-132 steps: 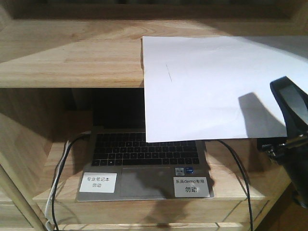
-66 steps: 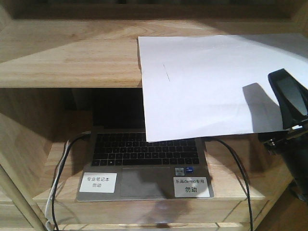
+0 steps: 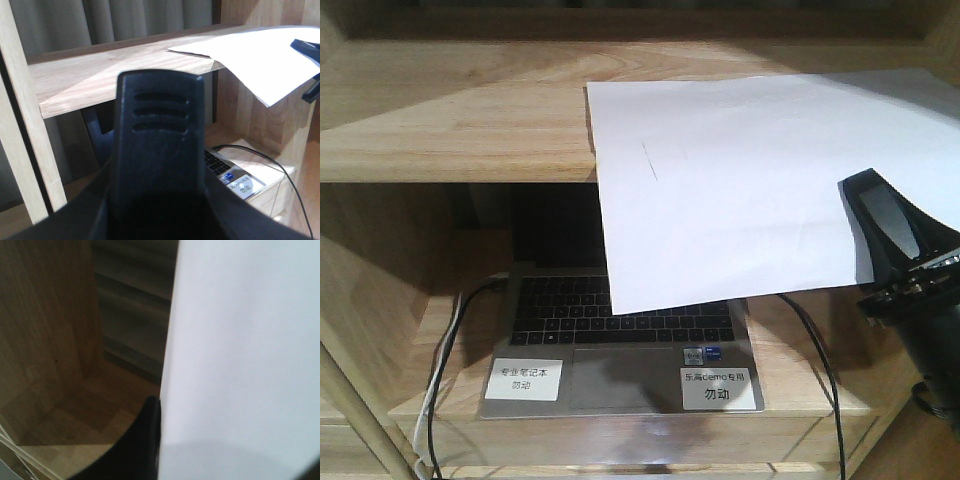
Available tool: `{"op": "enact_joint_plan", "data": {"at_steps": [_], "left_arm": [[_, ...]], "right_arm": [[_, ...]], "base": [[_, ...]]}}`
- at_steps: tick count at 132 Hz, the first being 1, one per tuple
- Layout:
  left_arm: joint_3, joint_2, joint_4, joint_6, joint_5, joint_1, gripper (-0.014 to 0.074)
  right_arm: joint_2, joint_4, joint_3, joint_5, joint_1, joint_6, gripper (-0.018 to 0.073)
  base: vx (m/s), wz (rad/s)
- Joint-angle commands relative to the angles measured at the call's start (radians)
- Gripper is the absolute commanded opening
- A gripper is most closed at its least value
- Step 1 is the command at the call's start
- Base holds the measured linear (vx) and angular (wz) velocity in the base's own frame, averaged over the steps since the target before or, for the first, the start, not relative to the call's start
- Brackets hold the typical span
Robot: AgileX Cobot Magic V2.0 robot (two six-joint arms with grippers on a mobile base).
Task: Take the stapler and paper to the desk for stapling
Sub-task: 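Pinch the paper edge with the right gripper and pull it off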
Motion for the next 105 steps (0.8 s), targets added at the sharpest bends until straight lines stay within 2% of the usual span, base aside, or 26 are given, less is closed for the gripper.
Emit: {"op": "enact_joint_plan", "data": {"at_steps": [1,39,105], "left_arm": [[-0.025,0.018,-0.008,-0.002,-0.116,-0.003,-0.0006],[-0.025,0.018,-0.008,-0.002,-0.116,-0.003,-0.0006],[-0.025,0.018,-0.008,-0.002,-0.116,-0.003,-0.0006]], "right_arm": [[-0.011,-0.025,-0.03,-0.198,0.001,0.002,-0.001],[-0.068,-0.103,-0.03,-0.198,0.001,0.002,-0.001],[-0.154,-0.174,-0.03,-0.197,0.001,0.002,-0.0006]], "base": [[0.0,0.0],[0.0,0.0],[0.0,0.0]]}}
